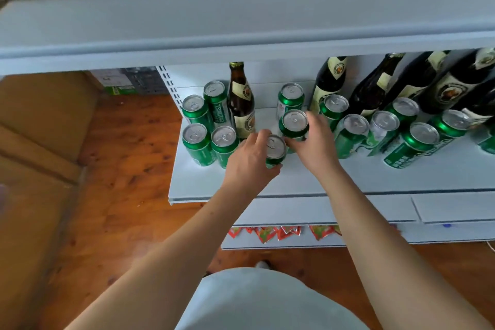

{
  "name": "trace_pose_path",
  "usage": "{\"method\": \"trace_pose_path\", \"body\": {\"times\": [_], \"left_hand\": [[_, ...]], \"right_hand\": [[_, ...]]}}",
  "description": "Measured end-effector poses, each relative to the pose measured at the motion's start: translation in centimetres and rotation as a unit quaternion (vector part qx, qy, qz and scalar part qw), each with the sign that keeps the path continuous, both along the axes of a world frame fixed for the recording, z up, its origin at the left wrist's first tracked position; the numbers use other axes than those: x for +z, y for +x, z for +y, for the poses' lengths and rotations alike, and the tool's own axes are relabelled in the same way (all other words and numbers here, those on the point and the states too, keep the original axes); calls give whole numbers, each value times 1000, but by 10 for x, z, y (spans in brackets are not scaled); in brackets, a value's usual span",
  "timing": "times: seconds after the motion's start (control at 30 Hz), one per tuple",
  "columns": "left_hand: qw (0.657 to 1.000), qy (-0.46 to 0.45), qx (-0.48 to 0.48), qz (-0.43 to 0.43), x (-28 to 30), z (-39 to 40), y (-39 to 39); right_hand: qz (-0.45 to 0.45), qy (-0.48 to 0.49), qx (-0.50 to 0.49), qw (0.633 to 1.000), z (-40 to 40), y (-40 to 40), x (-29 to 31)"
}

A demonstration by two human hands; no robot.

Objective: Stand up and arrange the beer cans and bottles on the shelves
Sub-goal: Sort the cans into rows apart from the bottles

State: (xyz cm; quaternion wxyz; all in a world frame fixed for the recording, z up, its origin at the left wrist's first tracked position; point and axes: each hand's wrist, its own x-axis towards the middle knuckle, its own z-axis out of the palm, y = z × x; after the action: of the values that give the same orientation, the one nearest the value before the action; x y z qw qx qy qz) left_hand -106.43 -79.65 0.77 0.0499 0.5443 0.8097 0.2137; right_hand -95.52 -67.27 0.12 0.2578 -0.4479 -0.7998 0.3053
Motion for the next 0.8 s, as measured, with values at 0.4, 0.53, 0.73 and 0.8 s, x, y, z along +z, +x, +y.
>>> {"method": "trace_pose_path", "body": {"times": [0.4, 0.53, 0.73, 0.8], "left_hand": [[982, -29, 60, 179, -9, -9, -22], [983, -10, 60, 175, -9, -19, -28], [988, 3, 130, 84, -5, -30, -43], [987, 12, 145, 62, -1, -29, -42]], "right_hand": [[-41, 58, 97, 993, 15, -66, 43], [-31, 27, 119, 992, 8, -110, 73], [-6, 28, 107, 994, 8, -128, 70], [82, -10, 57, 995, 4, -110, 67]]}}
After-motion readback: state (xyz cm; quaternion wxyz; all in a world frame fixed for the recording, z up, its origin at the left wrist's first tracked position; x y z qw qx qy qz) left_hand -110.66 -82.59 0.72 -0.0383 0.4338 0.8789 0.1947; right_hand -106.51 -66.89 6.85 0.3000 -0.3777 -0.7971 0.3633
